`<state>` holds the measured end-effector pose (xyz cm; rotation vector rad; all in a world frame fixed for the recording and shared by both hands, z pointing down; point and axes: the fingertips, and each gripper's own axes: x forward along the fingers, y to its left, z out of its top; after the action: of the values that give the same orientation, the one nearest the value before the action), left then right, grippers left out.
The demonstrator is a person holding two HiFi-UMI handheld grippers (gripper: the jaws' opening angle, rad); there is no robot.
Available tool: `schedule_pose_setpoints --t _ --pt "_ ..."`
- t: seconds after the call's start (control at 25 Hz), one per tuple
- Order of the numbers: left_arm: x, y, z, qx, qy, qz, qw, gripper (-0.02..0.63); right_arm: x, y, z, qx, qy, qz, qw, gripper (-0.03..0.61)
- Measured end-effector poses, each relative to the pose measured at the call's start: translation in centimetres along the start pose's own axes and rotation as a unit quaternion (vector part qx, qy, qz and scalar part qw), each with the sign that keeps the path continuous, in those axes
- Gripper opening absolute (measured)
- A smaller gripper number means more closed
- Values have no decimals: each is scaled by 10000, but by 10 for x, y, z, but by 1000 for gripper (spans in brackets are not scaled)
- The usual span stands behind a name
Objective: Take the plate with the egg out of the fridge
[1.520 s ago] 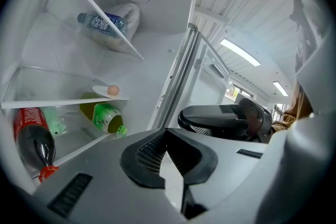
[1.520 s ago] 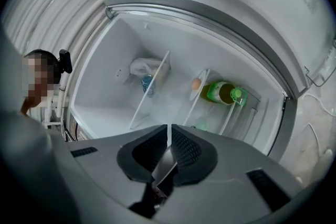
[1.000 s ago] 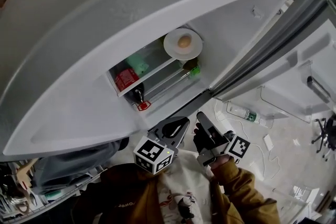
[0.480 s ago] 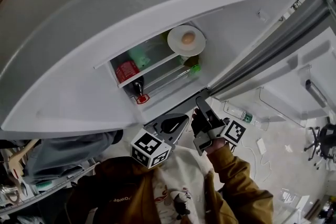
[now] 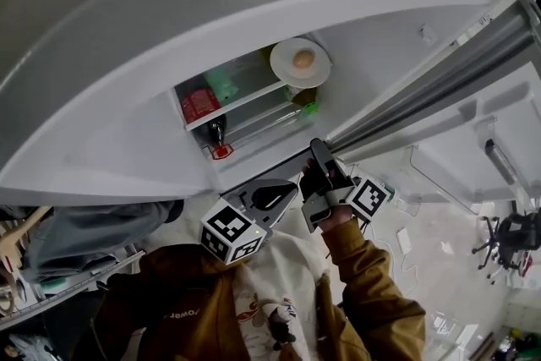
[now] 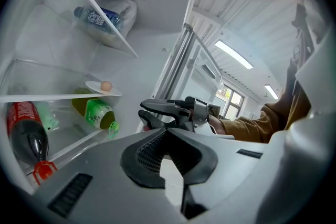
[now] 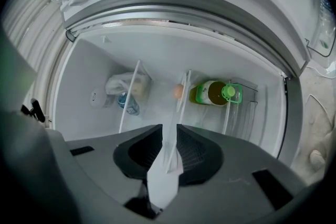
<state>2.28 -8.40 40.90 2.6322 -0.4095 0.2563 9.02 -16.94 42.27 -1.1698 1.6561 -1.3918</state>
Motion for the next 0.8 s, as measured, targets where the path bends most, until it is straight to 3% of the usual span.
schedule_pose_setpoints --t 0.8 --pt "-8 -5 -6 154 97 -37 9998 8 49 -4 33 81 -298 -61 9995 66"
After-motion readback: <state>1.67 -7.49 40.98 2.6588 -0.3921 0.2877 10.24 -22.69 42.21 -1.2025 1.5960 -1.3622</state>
